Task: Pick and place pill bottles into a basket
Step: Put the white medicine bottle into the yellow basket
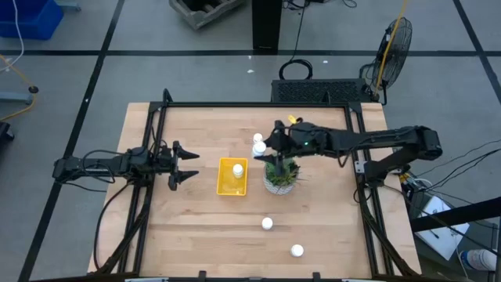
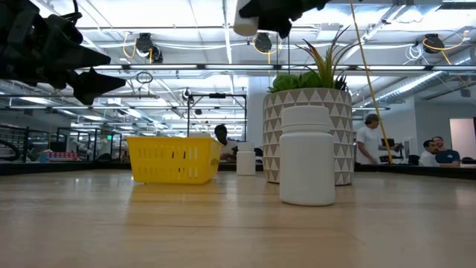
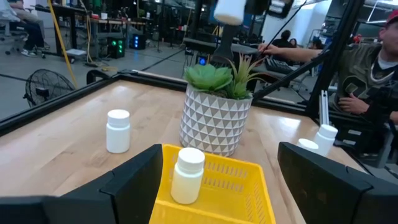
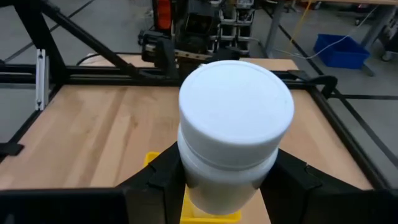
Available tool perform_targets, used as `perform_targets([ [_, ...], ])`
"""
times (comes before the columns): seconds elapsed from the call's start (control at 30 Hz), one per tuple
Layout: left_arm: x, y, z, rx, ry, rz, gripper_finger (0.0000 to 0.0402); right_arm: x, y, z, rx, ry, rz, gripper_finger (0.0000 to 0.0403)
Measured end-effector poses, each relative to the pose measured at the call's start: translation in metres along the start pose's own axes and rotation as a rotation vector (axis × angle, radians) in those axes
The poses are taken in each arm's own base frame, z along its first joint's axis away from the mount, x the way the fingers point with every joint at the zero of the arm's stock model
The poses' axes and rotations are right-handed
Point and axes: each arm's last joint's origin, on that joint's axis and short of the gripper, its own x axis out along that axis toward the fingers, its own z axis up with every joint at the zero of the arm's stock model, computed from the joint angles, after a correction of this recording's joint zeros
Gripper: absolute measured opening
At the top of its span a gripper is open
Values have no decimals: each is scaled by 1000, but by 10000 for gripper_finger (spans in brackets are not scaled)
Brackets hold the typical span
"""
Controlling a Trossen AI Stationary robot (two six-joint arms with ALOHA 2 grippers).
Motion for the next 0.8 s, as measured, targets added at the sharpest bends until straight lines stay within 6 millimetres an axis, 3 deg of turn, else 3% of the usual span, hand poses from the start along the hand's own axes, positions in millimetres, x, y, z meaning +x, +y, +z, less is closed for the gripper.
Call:
perform_targets([
  [0.2,1,0,4,-9,16,15,324,22,4,-9,34,2,88,153],
  [0.47,10,-10,56,70,92,33,324,30,6,-15,43,21,108,154],
  [0.8,70,-21,104,140,289,-4,324,37,14,-19,31,31,130,155],
])
